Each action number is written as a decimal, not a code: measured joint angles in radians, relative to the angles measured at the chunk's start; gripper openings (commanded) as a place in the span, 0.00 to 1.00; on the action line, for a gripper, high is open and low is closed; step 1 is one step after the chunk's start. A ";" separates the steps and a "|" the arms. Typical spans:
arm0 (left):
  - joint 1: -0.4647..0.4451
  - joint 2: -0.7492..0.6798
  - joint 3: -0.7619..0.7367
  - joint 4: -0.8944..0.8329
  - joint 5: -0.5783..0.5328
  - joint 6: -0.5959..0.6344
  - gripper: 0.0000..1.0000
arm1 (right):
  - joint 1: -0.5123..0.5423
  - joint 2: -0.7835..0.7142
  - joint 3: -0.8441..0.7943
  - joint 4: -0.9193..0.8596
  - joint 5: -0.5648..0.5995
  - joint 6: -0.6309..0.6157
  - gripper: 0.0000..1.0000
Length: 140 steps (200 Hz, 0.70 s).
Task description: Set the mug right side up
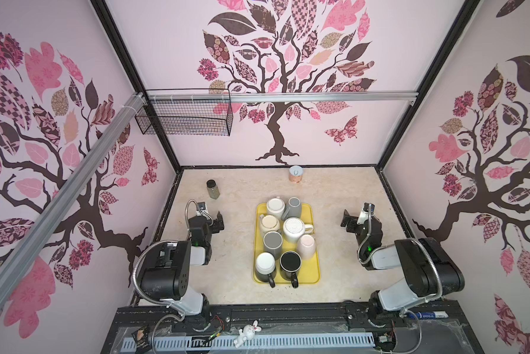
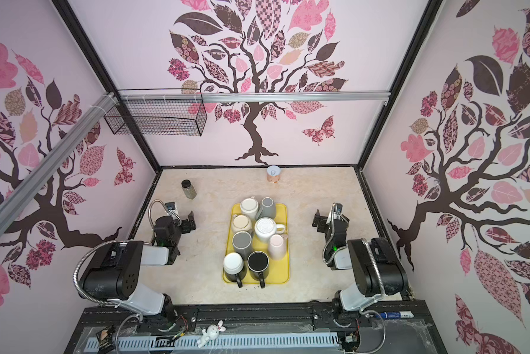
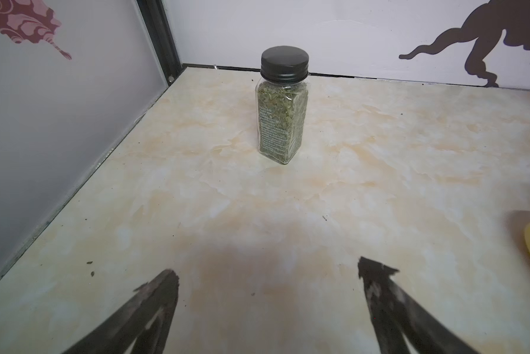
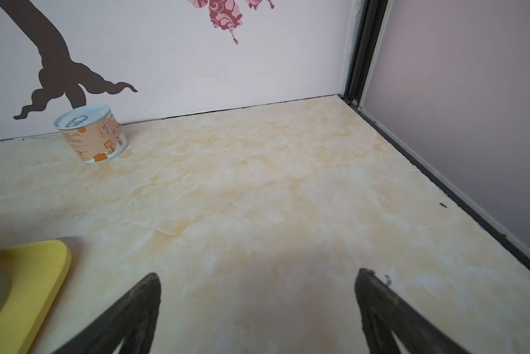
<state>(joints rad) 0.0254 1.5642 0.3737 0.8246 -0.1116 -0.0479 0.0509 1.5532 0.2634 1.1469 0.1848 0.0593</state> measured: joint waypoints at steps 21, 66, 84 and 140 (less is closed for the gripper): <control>0.000 0.000 0.000 0.000 0.000 0.000 0.97 | 0.000 0.000 0.000 0.000 0.000 0.000 1.00; 0.000 0.000 0.000 0.000 0.000 0.000 0.97 | 0.000 0.000 0.000 0.000 0.000 0.000 1.00; 0.003 0.000 0.000 0.000 0.005 0.000 0.97 | 0.000 0.000 0.000 0.000 0.000 0.000 1.00; 0.009 0.000 0.000 0.000 0.012 -0.001 0.97 | 0.000 0.000 0.000 0.000 0.000 0.000 1.00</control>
<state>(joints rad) 0.0341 1.5642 0.3737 0.8249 -0.0994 -0.0486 0.0509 1.5532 0.2634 1.1469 0.1848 0.0593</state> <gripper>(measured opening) 0.969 0.997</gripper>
